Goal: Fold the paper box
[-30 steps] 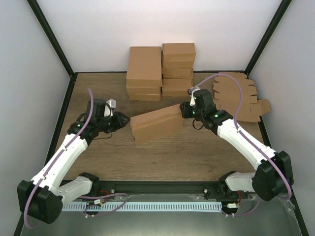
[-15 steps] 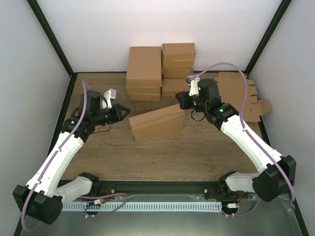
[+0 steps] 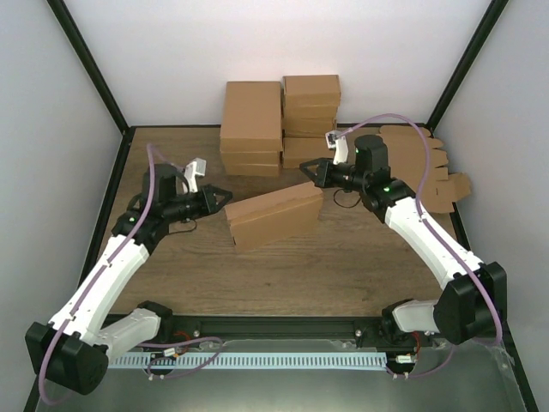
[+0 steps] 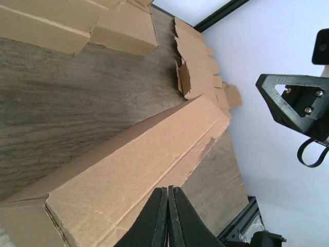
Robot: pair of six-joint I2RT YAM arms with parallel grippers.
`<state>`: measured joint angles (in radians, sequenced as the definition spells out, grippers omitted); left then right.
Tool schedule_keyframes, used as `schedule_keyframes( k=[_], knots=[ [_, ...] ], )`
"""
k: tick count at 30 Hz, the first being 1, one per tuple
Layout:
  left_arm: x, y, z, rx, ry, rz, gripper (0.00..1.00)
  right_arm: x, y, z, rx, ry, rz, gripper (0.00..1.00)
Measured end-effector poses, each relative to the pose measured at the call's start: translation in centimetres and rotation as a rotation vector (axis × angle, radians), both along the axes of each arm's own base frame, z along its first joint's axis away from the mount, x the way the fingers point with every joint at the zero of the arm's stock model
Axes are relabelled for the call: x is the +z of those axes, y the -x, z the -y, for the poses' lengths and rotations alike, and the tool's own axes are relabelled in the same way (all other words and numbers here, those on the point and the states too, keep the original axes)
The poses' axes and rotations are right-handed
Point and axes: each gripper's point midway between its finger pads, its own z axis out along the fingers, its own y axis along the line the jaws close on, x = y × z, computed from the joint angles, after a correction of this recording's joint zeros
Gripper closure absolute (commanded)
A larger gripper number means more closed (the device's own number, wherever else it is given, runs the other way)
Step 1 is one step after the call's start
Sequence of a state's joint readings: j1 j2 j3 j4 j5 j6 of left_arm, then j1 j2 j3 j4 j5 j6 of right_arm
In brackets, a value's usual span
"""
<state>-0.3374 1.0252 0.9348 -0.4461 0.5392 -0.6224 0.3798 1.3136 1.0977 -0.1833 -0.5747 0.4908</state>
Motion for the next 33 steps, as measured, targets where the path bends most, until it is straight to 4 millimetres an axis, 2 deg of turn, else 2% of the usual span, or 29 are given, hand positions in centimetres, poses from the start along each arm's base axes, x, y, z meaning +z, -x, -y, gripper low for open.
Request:
schedule_keyframes(
  k=[6, 20, 33],
  knots=[
    [0.5, 0.3, -0.2, 0.01, 0.019, 0.041, 0.96, -0.1, 0.1, 0.1, 0.003, -0.009, 0.004, 0.99],
    [-1.3, 0.6, 0.6, -0.012, 0.098, 0.012, 0.96, -0.8, 0.1, 0.6, 0.021, -0.055, -0.036, 0.99],
    [-1.7, 0.7, 1.2, -0.043, 0.124, -0.006, 0.96, -1.6, 0.4, 0.5, 0.038, -0.062, -0.059, 0.99]
  ],
)
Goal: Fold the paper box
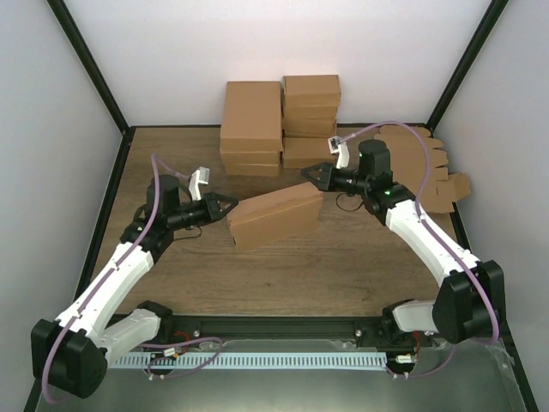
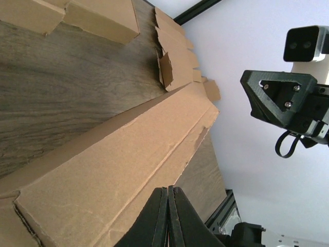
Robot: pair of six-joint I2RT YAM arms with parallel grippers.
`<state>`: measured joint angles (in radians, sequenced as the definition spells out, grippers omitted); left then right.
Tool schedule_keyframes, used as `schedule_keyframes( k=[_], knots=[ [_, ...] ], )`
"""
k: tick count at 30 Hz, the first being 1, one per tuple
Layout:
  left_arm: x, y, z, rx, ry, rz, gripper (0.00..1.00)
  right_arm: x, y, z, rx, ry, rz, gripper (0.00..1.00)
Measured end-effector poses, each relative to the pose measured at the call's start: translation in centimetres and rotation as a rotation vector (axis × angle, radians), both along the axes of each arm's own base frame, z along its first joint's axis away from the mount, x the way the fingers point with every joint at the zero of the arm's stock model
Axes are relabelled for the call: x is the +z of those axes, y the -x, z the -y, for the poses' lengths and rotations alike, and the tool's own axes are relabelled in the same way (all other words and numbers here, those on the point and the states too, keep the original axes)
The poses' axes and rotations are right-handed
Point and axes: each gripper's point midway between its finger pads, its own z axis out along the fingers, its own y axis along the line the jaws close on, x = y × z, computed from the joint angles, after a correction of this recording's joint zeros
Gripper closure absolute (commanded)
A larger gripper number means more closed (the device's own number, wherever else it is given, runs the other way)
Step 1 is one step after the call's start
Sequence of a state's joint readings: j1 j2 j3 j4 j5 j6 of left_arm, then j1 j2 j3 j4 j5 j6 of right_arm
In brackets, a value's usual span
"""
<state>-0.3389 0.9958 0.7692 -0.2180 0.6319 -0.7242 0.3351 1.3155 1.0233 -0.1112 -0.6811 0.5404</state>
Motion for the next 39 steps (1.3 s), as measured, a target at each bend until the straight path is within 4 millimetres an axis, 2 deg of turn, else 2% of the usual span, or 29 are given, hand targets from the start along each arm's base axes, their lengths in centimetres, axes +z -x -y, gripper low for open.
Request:
schedule_keyframes(
  k=[6, 10, 15, 21, 25, 28, 31, 34, 37, 39],
  knots=[
    [-1.7, 0.3, 0.1, -0.005, -0.004, -0.035, 0.96, -0.5, 0.0, 0.1, 0.022, -0.04, -0.028, 0.99],
    [-3.4, 0.4, 0.1, -0.01, -0.013, -0.075, 0.96, -2.6, -0.7, 0.5, 0.032, -0.061, -0.099, 0.99],
    [-4.0, 0.6, 0.3, -0.021, 0.004, -0.075, 0.96, -5.6, -0.4, 0.4, 0.048, -0.065, -0.179, 0.99],
    [-4.7, 0.8, 0.4, -0.029, 0.015, -0.082, 0.96, -6.4, -0.2, 0.4, 0.073, -0.1, -0.188, 0.99],
    [-4.4, 0.6, 0.4, -0.029, -0.001, -0.099, 0.96, -6.3, -0.3, 0.7, 0.079, -0.11, -0.198, 0.99],
    [-3.1, 0.4, 0.5, -0.03, -0.008, -0.094, 0.96, -5.7, -0.7, 1.0, 0.069, -0.105, -0.201, 0.99],
    [-1.1, 0.3, 0.8, -0.047, 0.012, -0.068, 0.96, -4.4, -1.1, 1.0, 0.069, -0.107, -0.184, 0.99],
    [-0.2, 0.2, 1.0, -0.057, 0.023, -0.052, 0.96, -3.0, -1.2, 1.0, 0.073, -0.11, -0.144, 0.99],
    [-0.6, 0.3, 1.0, -0.061, 0.024, -0.063, 0.96, -2.9, -1.2, 1.0, 0.075, -0.11, -0.137, 0.99],
    [-1.8, 0.4, 1.0, -0.06, 0.023, -0.09, 0.96, -3.6, -1.3, 1.0, 0.073, -0.107, -0.146, 0.99]
  ],
)
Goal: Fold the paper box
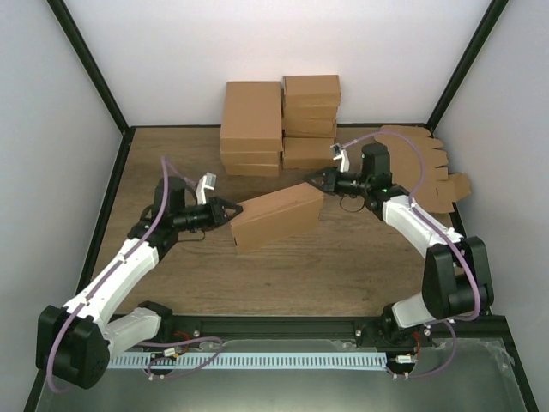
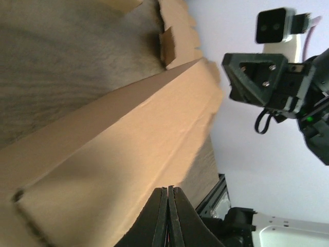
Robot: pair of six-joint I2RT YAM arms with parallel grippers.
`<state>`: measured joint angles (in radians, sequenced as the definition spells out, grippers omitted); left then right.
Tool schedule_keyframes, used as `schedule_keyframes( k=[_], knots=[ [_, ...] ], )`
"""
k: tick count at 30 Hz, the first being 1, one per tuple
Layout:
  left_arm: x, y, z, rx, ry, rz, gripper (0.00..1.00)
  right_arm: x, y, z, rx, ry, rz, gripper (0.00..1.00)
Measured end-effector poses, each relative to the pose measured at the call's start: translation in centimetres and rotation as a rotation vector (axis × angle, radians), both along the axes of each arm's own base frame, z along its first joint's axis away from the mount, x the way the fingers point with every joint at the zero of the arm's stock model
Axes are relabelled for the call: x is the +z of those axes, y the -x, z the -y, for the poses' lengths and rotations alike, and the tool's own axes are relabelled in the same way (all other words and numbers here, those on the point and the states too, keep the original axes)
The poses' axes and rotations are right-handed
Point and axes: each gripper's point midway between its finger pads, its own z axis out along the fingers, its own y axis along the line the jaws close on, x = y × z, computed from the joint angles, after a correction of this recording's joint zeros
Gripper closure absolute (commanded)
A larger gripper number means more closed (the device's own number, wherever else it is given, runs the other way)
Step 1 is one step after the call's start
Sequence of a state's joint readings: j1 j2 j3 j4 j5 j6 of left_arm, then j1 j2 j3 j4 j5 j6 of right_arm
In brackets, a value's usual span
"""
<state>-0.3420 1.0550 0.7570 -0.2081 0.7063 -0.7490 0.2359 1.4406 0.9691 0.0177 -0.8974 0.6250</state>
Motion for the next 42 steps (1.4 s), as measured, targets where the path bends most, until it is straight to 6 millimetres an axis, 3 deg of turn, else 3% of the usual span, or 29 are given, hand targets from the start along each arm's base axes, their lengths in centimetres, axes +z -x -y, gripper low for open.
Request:
schedule_keyframes(
  k=[4, 12, 20, 23, 27, 42],
  knots=[
    [-3.6, 0.7, -0.1, 0.001, -0.002, -0.074, 0.96, -3.6, 0.0, 0.0, 0.002, 0.008, -0.072, 0.99],
    [-2.9, 0.4, 0.0, 0.0, -0.001, -0.054, 0.96, -3.3, -0.3, -0.2, 0.022, -0.016, -0.047, 0.99],
    [-0.5, 0.1, 0.1, -0.009, -0.005, -0.015, 0.96, -2.2, -0.4, 0.0, 0.009, 0.007, -0.037, 0.99],
    [-1.0, 0.1, 0.0, -0.008, -0.01, -0.016, 0.96, -2.1, -0.5, 0.0, 0.005, 0.012, -0.026, 0.99],
    [-3.6, 0.7, -0.1, -0.014, -0.018, -0.06, 0.96, -3.4, -0.5, 0.0, 0.004, 0.019, -0.046, 0.99],
    [-2.3, 0.7, -0.3, 0.0, -0.031, -0.037, 0.96, -3.0, -0.2, 0.3, -0.002, 0.033, -0.019, 0.99]
  ],
)
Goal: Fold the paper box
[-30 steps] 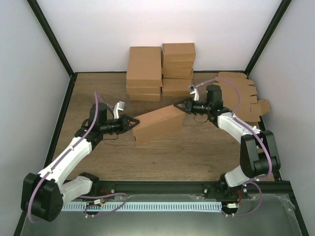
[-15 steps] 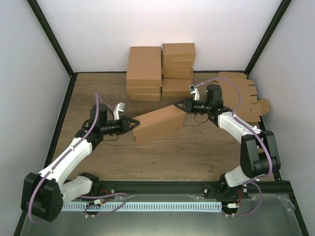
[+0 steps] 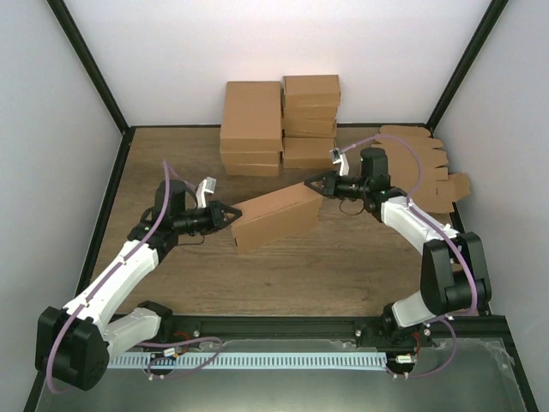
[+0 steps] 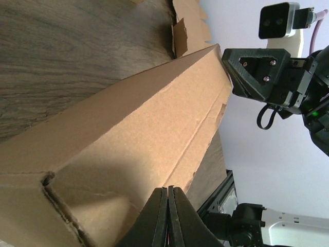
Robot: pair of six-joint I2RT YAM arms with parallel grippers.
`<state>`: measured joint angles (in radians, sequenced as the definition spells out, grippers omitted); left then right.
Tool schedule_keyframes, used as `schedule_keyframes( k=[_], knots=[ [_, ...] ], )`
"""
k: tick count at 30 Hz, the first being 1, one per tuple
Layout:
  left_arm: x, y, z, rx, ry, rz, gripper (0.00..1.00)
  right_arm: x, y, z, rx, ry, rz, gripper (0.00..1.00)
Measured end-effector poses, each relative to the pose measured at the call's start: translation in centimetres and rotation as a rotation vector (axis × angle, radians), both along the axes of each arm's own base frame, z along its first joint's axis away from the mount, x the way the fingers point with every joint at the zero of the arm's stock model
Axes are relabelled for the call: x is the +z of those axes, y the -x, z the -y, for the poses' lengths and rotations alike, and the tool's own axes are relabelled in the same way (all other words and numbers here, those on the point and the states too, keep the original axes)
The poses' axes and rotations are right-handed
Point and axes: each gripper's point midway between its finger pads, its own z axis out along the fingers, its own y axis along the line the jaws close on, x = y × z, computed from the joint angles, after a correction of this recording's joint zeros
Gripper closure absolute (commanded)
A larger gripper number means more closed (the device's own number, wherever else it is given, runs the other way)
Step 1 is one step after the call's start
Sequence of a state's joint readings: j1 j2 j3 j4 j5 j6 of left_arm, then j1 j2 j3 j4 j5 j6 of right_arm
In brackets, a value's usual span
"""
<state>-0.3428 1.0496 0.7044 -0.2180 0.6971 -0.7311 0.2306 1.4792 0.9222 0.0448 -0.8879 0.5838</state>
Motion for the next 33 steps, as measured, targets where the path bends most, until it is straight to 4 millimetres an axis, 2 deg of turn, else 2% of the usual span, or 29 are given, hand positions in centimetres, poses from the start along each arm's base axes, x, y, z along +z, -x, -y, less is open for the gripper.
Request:
schedule_keyframes(
  k=[5, 14, 21, 24, 29, 33],
  knots=[
    [-1.2, 0.2, 0.0, -0.001, -0.002, -0.01, 0.96, -0.6, 0.0, -0.1, 0.005, -0.002, -0.005, 0.99],
    [-1.0, -0.1, 0.1, -0.004, 0.009, 0.016, 0.96, -0.4, -0.3, -0.3, 0.023, -0.019, 0.028, 0.99],
    [0.2, 0.1, -0.1, 0.005, -0.013, -0.002, 0.96, 0.1, -0.1, -0.1, 0.013, 0.001, 0.011, 0.99],
    [1.6, 0.1, -0.2, 0.006, -0.006, 0.02, 0.96, 1.1, -0.1, -0.1, 0.017, 0.0, 0.019, 0.99],
    [4.0, -0.1, -0.1, 0.006, 0.01, 0.063, 0.96, 5.0, -0.5, -0.4, 0.031, -0.021, 0.098, 0.99],
    [4.3, -0.2, -0.1, 0.006, 0.01, 0.069, 0.96, 7.1, -0.2, -0.3, 0.033, -0.033, 0.154, 0.99]
  ],
)
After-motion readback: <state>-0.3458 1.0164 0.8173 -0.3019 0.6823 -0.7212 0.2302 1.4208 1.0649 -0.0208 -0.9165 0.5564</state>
